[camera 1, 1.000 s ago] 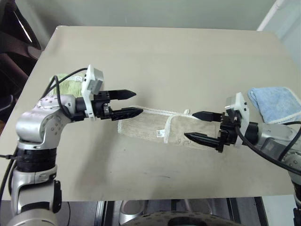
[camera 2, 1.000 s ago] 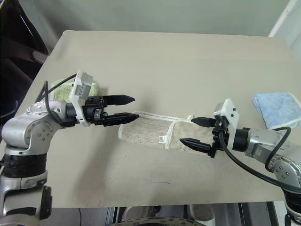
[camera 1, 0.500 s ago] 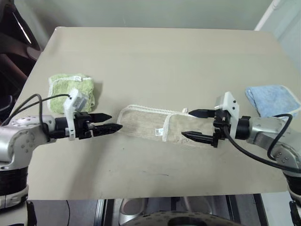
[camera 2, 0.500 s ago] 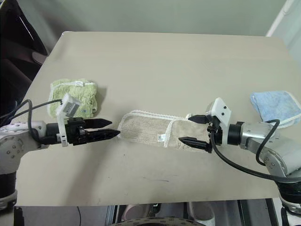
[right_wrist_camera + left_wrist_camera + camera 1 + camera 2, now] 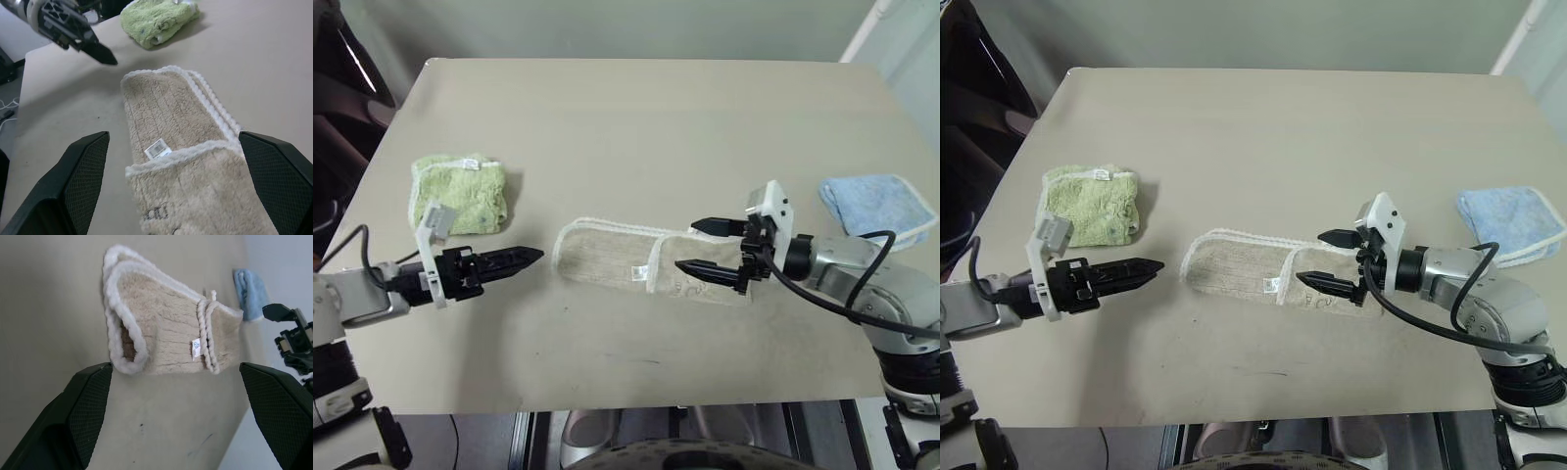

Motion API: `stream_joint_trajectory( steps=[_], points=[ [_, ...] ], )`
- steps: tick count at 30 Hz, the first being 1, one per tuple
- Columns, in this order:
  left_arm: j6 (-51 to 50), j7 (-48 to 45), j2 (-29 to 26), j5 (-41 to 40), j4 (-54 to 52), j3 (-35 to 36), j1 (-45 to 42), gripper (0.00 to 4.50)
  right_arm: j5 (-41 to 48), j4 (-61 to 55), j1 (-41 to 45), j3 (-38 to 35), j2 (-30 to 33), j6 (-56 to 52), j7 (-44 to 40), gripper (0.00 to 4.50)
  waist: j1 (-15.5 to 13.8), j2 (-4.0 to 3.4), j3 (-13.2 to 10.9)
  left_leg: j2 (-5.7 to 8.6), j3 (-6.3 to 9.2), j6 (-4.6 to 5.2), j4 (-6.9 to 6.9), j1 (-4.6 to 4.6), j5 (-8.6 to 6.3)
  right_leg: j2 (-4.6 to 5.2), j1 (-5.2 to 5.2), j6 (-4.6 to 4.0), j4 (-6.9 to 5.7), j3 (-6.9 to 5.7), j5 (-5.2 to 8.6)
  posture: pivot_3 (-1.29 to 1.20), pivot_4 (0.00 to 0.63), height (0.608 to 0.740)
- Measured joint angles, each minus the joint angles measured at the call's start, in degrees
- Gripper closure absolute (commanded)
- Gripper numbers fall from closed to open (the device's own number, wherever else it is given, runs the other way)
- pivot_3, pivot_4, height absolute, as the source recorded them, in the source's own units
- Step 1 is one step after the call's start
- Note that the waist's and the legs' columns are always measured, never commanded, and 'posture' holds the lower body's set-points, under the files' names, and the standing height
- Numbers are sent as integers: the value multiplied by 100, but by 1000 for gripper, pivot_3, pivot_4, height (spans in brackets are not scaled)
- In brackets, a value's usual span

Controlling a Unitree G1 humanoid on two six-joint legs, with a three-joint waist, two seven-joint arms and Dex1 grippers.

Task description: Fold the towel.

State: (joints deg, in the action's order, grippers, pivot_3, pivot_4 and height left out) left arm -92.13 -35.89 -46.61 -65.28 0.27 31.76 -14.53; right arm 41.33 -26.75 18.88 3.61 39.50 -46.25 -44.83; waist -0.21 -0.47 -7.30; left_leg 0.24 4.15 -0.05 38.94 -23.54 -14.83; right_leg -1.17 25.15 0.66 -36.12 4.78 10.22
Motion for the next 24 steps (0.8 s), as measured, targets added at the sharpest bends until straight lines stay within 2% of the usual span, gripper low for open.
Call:
stream_joint_trajectory(
  steps=[3, 7, 13, 24],
  points=[
    [-3, 371, 84, -349, -58, -143, 266, 0, -3, 5, -3, -17, -4, -11, 42, 17, 2, 3, -2, -1, 0, -24, -4, 4, 14, -5, -2, -2, 1, 1, 1, 0, 150, 733],
    [-4, 1195, 762, -638, 72, -119, 130, 0, 0, -9, -90, -99, 9, -67, 118, 17, -31, 15, -6, -1, 0, -23, -7, 24, 20, -6, -25, -5, 2, 1, -1, 0, 150, 733],
    [48, 2093, 1454, -666, 343, 33, -393, 0, 12, -146, -419, -283, 67, -182, 227, 17, -45, 35, -9, 0, 0, -26, -7, 57, 26, -11, -57, -9, 3, 3, -12, 0, 150, 733],
    [43, 2606, 1689, -615, 696, 258, -816, 0, 63, -346, -564, -461, 66, -289, 351, 17, -46, 41, -13, -10, 8, -42, -12, 65, 40, -35, -61, -3, 4, 6, -18, 0, 150, 733]
  ],
)
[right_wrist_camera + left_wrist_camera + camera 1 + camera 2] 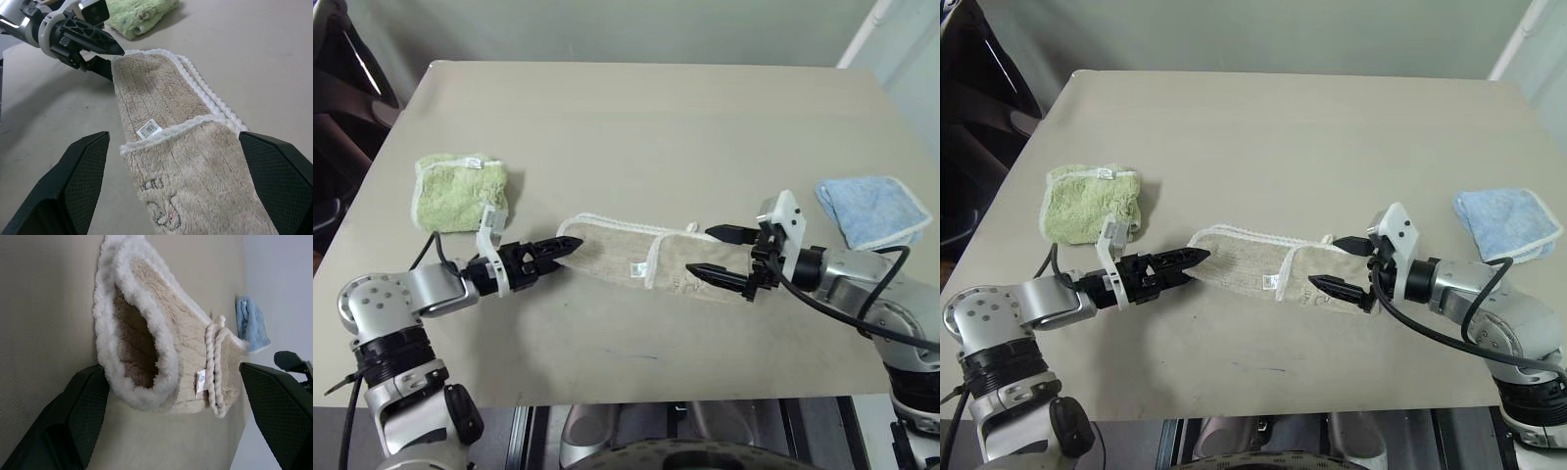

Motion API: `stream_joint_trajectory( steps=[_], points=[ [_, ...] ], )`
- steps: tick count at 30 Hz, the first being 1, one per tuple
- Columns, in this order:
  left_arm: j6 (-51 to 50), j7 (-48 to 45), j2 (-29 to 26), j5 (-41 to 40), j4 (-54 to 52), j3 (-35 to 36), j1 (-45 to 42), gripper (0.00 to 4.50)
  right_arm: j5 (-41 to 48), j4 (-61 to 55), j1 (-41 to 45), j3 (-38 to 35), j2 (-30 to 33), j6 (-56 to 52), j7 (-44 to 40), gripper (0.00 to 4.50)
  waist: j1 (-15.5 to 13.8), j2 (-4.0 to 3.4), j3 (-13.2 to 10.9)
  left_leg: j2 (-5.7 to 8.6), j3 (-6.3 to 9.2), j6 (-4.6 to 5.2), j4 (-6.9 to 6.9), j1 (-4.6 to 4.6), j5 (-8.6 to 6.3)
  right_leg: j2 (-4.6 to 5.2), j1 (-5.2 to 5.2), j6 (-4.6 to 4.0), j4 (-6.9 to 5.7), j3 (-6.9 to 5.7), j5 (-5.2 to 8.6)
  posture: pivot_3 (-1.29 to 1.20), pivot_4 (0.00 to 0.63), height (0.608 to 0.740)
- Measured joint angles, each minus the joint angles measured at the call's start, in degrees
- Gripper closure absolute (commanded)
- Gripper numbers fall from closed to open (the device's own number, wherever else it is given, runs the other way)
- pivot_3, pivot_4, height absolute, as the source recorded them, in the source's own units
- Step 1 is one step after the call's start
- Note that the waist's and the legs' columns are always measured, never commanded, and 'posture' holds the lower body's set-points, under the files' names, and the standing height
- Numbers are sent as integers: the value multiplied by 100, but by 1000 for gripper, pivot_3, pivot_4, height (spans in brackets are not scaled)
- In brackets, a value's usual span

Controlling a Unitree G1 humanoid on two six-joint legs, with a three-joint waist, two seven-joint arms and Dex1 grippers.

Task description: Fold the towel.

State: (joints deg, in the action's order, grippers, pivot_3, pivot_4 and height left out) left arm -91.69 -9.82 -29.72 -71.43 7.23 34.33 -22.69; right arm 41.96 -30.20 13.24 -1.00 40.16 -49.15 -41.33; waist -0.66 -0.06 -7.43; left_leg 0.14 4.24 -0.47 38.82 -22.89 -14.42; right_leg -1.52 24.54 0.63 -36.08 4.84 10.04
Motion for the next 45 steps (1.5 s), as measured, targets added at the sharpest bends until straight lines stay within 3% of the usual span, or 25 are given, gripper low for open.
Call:
stream_joint_trajectory(
  steps=[3, 14, 22, 28, 37, 45],
  points=[
    [-7, 15, -13, 13, 24, 26, -26, 582, 4, -3, -9, -27, 42, -16, 2, 0, -1, 1, -1, 0, 0, -3, -1, -1, 1, -1, 0, 0, 4, 1, 0, 0, 150, 733],
    [-2, 37, 147, 67, 22, 41, -77, 4414, 5, -29, -9, -62, 99, -72, 14, 0, -9, 7, -4, 1, -1, -3, -1, -2, 0, -1, -1, 0, 9, 5, 1, 0, 150, 733],
    [7, -7, 144, 76, 37, 35, -170, 4464, 53, -193, -102, -136, 111, -126, 46, 0, -14, 12, -7, 1, -1, -2, -2, -2, 0, -2, -2, 1, 8, 6, 2, 0, 150, 733],
    [-44, -511, -373, 14, 105, -225, -489, 4464, 124, -323, -151, -281, 372, -115, -74, 0, -18, 30, -18, 1, 0, -4, -3, -2, 0, -5, -1, -1, 9, 7, 1, 0, 150, 733],
    [-44, -1105, -405, -65, -144, -999, -1151, 4464, 218, -351, -246, -355, 649, -116, -307, 0, -54, 42, -25, 2, -1, -6, -2, -7, -1, -5, 0, 6, 12, 11, 7, 0, 150, 733],
    [-35, -1766, -72, -126, -389, -2128, -1962, 4464, 363, -198, -739, -1133, 1159, -73, -666, 0, -112, 50, -29, 3, -10, 1, 14, -15, 2, -3, -6, 23, 14, 19, 22, 0, 150, 733]
  ],
)
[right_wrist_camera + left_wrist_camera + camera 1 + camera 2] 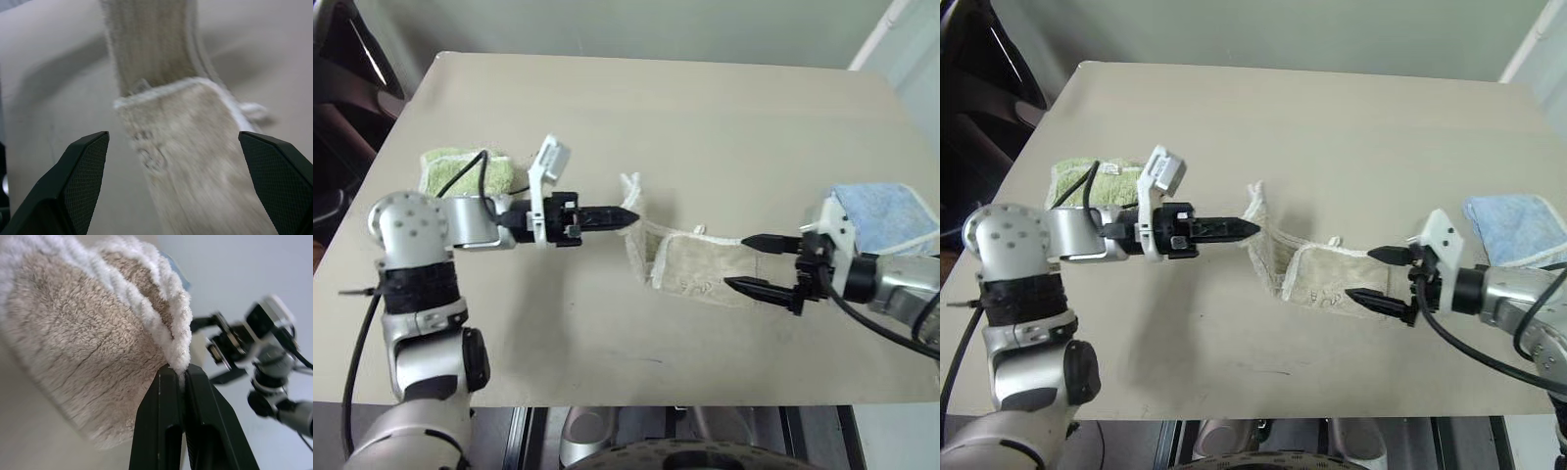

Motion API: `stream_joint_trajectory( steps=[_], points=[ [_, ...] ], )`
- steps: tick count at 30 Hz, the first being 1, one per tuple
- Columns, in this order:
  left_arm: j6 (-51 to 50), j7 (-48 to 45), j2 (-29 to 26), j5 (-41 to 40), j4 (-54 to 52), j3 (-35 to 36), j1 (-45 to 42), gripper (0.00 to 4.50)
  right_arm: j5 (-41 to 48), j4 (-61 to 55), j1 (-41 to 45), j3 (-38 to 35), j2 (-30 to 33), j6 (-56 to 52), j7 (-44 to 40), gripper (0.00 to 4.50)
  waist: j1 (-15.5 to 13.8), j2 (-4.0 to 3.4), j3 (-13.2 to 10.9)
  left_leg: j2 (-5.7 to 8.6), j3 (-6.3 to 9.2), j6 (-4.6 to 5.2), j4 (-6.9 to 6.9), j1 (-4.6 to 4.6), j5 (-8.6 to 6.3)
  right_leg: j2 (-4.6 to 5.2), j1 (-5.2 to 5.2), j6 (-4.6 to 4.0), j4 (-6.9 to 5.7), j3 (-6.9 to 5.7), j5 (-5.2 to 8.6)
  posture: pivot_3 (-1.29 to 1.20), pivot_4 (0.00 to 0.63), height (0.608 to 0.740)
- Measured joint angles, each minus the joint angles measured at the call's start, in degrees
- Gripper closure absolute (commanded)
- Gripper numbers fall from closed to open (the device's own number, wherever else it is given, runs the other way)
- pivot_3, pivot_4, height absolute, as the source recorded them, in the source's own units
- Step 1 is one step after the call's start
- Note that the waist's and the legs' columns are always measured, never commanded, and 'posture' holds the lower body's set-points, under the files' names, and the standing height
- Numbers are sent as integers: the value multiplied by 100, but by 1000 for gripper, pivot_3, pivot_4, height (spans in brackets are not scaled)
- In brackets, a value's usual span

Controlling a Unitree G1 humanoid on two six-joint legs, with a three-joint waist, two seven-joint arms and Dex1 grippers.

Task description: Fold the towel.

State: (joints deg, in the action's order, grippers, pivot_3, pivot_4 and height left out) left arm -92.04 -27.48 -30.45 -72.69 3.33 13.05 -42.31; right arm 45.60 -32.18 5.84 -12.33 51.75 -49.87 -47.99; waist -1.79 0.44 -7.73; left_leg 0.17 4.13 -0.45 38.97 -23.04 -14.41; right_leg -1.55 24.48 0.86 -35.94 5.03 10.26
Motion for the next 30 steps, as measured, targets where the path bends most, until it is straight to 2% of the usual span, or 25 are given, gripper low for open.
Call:
stream_joint_trajectory(
  steps=[5, 12, 19, 22, 30],
  points=[
    [126, -598, 295, 333, 243, -716, -275, 4464, 191, 18, -60, -493, 85, -75, 17, 0, 0, 3, -2, -1, 0, 5, 1, 2, 3, 0, -4, 76, -1, 1, 7, 0, 150, 733],
    [745, -1549, 1122, 1219, 734, -2048, -557, 4464, 374, -405, -625, -1066, 157, -323, 225, 0, -70, 8, -6, 4, 0, 20, 11, -5, -1, 4, -15, 102, 1, 7, 7, 0, 150, 733],
    [1224, -2258, 1834, 1888, 1478, -2614, -1120, 4464, 582, -791, -1010, -1440, 160, -525, 544, 0, -87, 8, -6, 7, -2, 28, 17, 0, -6, 7, -24, 153, 2, 11, 22, 0, 150, 733],
    [1459, -2513, 1966, 2285, 1732, -2998, -1136, 4464, 655, -874, -1066, -1493, 161, -563, 652, 0, -81, 9, -6, 6, -4, 31, 18, 0, -7, 7, -24, 159, 2, 13, 22, 0, 150, 733],
    [2417, -3135, 1869, 3308, 1714, -3857, -792, 4464, 718, -1015, -1243, -1601, 167, -596, 849, 0, -88, 8, -6, 9, -5, 44, 19, -1, -16, 8, -26, 173, 3, 15, 29, 0, 150, 733]
  ],
)
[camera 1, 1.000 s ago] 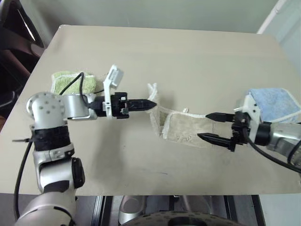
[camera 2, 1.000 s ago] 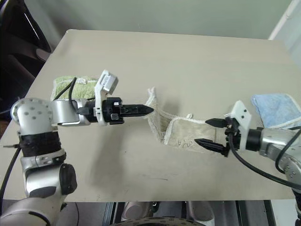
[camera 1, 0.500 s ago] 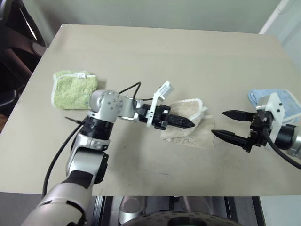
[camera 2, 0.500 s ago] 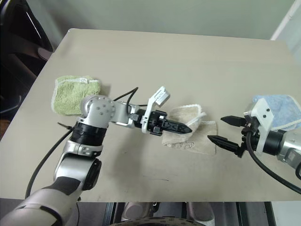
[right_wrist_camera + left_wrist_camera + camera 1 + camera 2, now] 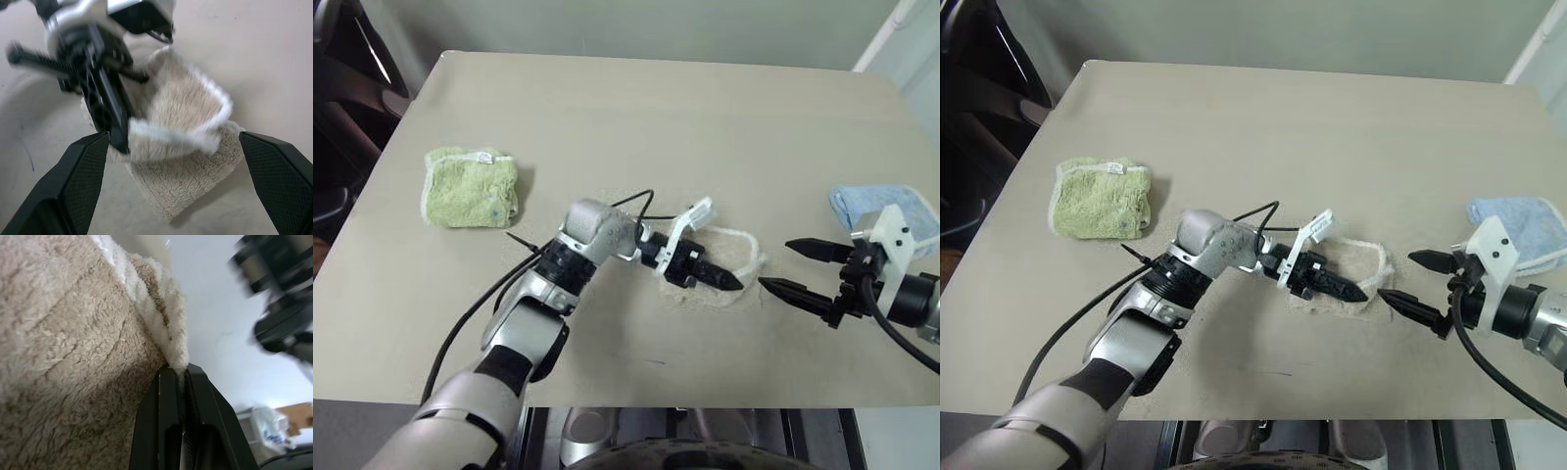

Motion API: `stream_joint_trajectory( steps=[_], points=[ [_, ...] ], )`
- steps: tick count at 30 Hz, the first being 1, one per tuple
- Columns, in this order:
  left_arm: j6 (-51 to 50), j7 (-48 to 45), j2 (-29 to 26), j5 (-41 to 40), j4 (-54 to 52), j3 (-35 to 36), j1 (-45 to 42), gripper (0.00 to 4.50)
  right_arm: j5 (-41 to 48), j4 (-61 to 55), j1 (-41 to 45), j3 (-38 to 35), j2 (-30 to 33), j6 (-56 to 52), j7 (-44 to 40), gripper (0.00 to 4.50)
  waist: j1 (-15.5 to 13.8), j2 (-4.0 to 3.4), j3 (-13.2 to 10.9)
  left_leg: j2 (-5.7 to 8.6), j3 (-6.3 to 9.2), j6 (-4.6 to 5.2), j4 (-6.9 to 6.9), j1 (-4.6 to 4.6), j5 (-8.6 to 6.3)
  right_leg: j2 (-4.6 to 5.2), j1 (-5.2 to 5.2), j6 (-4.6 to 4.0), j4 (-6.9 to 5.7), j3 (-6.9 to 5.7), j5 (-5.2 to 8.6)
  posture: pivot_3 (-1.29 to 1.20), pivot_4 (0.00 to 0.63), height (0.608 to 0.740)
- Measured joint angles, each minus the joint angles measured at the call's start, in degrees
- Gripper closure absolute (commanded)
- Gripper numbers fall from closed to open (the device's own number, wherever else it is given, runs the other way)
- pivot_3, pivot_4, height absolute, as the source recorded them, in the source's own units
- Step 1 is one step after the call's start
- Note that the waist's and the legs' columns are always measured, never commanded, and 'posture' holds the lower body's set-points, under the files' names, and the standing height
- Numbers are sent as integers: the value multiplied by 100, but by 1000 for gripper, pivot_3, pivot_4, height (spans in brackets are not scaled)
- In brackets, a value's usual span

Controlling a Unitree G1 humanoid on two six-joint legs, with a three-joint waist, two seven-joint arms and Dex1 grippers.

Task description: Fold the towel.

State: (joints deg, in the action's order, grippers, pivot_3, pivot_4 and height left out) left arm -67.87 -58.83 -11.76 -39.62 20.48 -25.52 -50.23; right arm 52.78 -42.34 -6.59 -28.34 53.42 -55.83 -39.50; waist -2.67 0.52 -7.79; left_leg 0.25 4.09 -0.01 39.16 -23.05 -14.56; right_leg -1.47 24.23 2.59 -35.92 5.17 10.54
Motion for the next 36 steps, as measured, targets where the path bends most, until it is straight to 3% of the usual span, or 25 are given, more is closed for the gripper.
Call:
stream_joint_trajectory(
  steps=[3, 14, 22, 24, 27, 31, 36],
  points=[
    [264, -212, -49, 247, -36, -127, 146, 3688, -2, -15, 7, -1, 0, 1, 61, 0, 0, 0, 0, 1, 0, 7, 1, -1, -4, 2, 0, 1, 0, 0, 0, 0, 150, 733],
    [381, -329, 164, 388, -166, 212, 330, 18, -17, 60, 167, 56, 20, 56, 78, 0, -1, 0, 0, 3, -5, 20, 8, -2, -11, 6, -3, 6, 0, 0, 0, 0, 150, 733],
    [973, -334, -124, 402, -945, 717, 448, 18, 124, 89, 295, 98, -65, 70, 133, 0, 2, -2, 1, 2, -7, 36, 10, -1, -20, 6, -3, 7, -1, 0, -1, 0, 150, 733],
    [963, -339, -273, 419, -1031, 774, 431, 0, 158, 93, 300, 103, -65, 70, 154, 415, 2, -2, 1, 2, -7, 40, 11, -1, -23, 7, -3, 7, -1, 1, -2, 0, 150, 733],
    [1381, -266, -473, 502, -1254, 1094, 501, 585, 247, 92, 374, 159, -106, 85, 181, 1270, 7, -2, 1, 2, -7, 41, 12, -2, -23, 7, -1, 6, 0, 1, -2, 0, 150, 733],
    [2094, -341, -1091, 657, -1585, 1589, 661, 1961, 444, 86, 529, 272, -228, 145, 260, 2667, 43, -9, 5, 0, -6, 47, 3, 5, -27, 5, -1, 0, -1, 1, 0, 0, 150, 733],
    [2447, -365, -1162, 663, -1638, 1689, 991, 3726, 446, 100, 730, 526, -406, 284, 373, 4449, 11, -9, 5, 1, 0, 66, 16, -7, -38, 9, 1, -10, 0, -1, -6, 0, 150, 733]
  ],
)
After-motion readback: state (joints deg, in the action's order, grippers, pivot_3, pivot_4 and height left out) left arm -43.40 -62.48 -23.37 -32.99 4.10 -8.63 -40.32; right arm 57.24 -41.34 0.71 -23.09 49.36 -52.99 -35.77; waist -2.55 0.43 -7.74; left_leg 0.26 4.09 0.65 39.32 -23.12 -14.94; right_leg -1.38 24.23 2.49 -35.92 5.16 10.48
